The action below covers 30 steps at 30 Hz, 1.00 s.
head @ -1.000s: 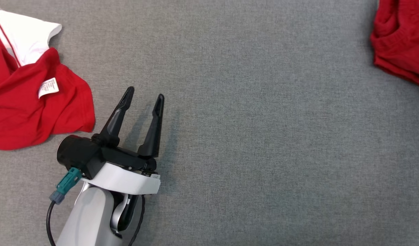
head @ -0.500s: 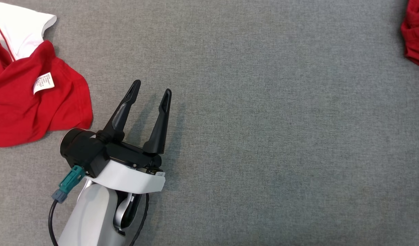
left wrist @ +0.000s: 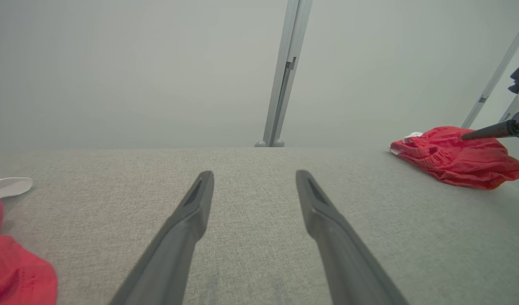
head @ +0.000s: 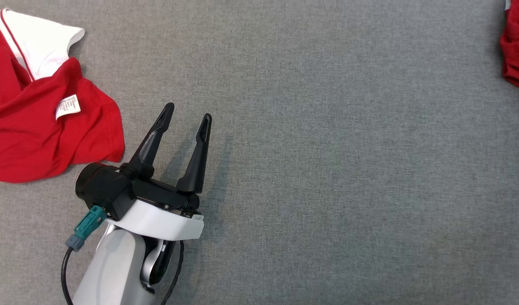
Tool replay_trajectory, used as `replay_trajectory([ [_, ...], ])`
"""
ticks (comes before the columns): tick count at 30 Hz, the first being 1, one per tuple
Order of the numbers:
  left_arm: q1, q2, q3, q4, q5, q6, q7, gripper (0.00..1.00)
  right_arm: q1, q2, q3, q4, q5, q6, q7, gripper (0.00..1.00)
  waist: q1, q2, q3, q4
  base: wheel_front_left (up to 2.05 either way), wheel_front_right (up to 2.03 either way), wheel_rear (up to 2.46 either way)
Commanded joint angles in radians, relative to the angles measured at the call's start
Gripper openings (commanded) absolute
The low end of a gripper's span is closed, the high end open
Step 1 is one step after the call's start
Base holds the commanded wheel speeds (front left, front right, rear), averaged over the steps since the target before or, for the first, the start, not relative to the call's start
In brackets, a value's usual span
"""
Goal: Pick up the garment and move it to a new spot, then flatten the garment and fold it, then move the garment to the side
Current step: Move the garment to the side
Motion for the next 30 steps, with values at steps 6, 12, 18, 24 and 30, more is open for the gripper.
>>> replay_trajectory([
  [6,0.019,0.013,0.007,0.005,0.001,0.005,-0.001,1.00,-0.028,0.024,-0.022,0.066,-0.102,0.000,-0.082,1.00,0.0000,0.0000,-0.050,-0.031,0.00,0.00,0.00],
  [12,0.041,0.019,0.007,0.010,-0.002,0.013,0.000,1.00,-0.053,0.075,-0.047,0.090,-0.212,0.000,-0.173,1.00,0.0000,0.0000,-0.122,-0.073,0.00,0.00,0.00],
  [18,0.066,0.022,0.010,0.015,-0.010,0.022,0.003,1.00,-0.026,0.128,-0.041,0.061,-0.225,0.000,-0.229,1.00,0.0000,0.0000,-0.201,-0.104,0.00,0.00,0.00],
  [24,0.106,0.038,0.031,0.012,-0.022,0.042,0.006,1.00,0.059,0.185,-0.016,-0.051,-0.147,0.000,-0.295,1.00,0.0000,0.0000,-0.293,-0.132,0.00,0.00,0.00],
  [30,0.149,0.052,0.062,-0.001,-0.037,0.069,0.009,1.00,0.211,0.214,-0.025,-0.248,-0.058,0.000,-0.365,1.00,0.0000,0.0000,-0.357,-0.143,0.00,0.00,0.00],
])
